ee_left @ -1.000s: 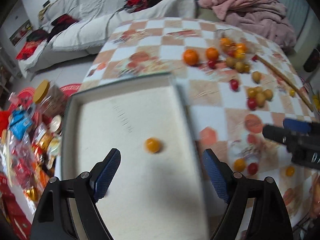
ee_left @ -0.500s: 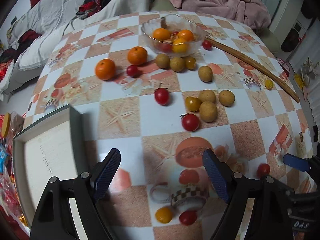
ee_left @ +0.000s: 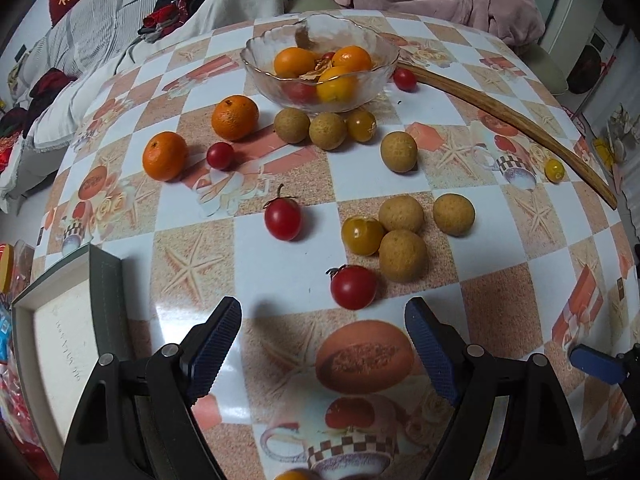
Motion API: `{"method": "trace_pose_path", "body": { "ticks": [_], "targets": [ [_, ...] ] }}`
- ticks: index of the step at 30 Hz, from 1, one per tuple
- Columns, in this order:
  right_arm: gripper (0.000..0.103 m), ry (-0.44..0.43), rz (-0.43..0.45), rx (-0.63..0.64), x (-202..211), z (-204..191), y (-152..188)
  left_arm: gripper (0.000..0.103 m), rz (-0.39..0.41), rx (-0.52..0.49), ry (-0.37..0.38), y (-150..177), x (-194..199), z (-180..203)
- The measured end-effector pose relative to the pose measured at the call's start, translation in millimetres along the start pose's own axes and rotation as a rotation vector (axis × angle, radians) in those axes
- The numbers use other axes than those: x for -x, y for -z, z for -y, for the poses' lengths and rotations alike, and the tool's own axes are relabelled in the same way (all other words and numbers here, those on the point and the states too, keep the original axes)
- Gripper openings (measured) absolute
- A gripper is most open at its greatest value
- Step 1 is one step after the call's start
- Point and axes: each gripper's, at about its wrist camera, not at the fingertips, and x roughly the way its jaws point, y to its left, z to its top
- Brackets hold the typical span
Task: Organize fruits
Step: 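Move both open tools back over the cherry tomatoes on the table, then grasp a red cherry tomato with the left tool while the right tool grasps another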
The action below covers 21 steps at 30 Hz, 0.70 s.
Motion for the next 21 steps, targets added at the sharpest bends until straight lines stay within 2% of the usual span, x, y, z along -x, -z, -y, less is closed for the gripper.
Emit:
{"method": "trace_pose_path", "body": {
  "ticks": [2, 4, 6, 9, 11, 13, 15, 18, 21],
  "targets": [
    [0.081, 0.011, 0.005, 0.016, -2.0, -1.9, -0.8, 0.084, -0.002, -0.002, -0.004, -1.6, -3.5, 2.3],
    [0.081, 0.024, 0.005, 0.038, -4.9, -5.7, -1.7, 0.074, -0.012, 0.001, -0.003, -2.1, -6.6, 3.3],
    [0.079, 0.038, 0.003, 0.063, -8.6, -10.4, -1.9, 0.074, -0.014, 0.018, 0.005, -3.7, -8.2, 2.7],
    [0.065, 0.077, 0.004, 0.109, -11.4, -18.0, 0.4, 0.062, -0.009, 0.016, 0.02, -3.7, -7.6, 4.8],
    [0.052, 0.102, 0.012, 0.146, -11.1, -23.0, 2.4, 0.048, -0.002, -0.001, 0.035, -4.0, -5.8, 8.8],
    [0.031, 0.1, 0.017, 0.164, -9.7, -24.4, 3.0, 0.031, 0.003, -0.013, 0.044, -4.2, -4.0, 11.5],
    [0.025, 0.081, 0.013, 0.153, -8.4, -22.1, 1.3, 0.024, -0.002, -0.013, 0.055, -4.0, -2.9, 11.3],
    [0.025, -0.01, 0.02, 0.086, -2.2, -9.8, -2.0, 0.024, -0.011, 0.014, 0.09, -1.3, 2.4, 6.0],
    [0.025, -0.059, 0.028, 0.037, 5.5, -1.9, -4.3, 0.024, -0.005, 0.026, 0.097, 4.0, 11.7, 0.7]
  ]
}}
